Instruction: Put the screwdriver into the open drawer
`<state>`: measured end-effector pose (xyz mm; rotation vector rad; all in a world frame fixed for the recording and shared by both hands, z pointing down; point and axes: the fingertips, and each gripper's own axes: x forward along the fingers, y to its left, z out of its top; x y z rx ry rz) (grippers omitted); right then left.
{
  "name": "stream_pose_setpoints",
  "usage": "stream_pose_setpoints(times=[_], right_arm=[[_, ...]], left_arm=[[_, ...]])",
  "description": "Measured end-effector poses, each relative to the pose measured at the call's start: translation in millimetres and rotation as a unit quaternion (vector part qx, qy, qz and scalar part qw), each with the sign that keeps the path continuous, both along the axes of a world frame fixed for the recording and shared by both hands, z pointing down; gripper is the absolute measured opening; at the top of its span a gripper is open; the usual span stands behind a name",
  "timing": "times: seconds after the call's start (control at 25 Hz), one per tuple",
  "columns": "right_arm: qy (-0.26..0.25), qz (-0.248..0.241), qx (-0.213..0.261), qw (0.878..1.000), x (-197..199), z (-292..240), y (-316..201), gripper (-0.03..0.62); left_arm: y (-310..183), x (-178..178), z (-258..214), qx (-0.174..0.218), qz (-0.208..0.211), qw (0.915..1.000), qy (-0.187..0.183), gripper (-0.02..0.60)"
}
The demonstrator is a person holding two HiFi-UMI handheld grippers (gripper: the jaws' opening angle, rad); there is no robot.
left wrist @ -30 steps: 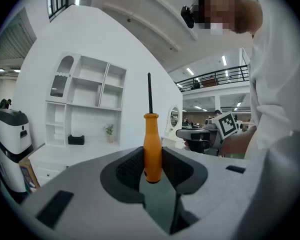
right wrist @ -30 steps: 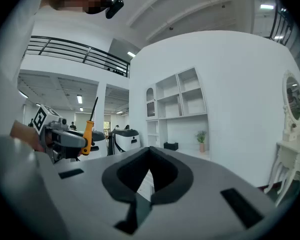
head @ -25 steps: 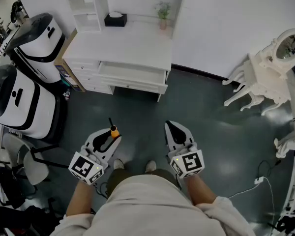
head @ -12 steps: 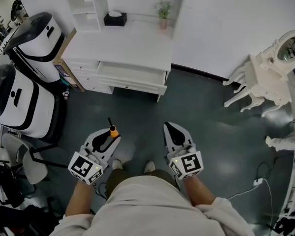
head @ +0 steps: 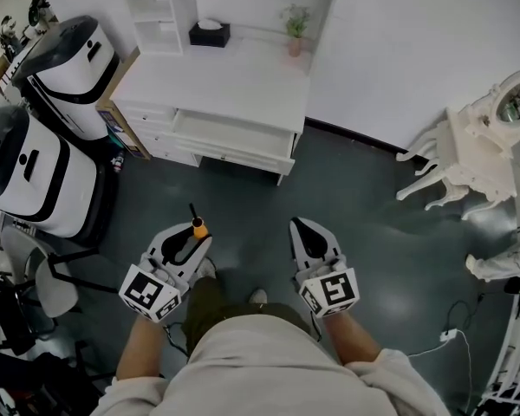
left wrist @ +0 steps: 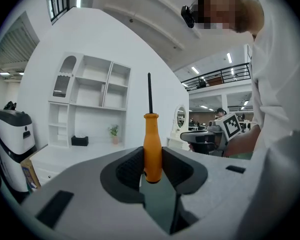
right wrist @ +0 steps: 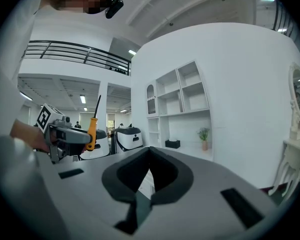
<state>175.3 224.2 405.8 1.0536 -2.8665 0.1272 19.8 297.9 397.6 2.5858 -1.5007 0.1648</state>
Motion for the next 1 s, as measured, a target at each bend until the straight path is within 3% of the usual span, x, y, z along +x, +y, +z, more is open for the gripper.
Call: stream_pose_setpoints(times=[0.52,1.0], right_arm=[[0.013,0.021,-0.001,1.0,-49,6,-84,0.003],[0.014,0.049,0.004,0.999,-131,1,-182,0.003]], left_arm=[[-98,-46,6,0.008,0.03,0.9995,0.005,0.112],[-197,-116,10,0.008,0.074,0.9972,0.004,0.112]])
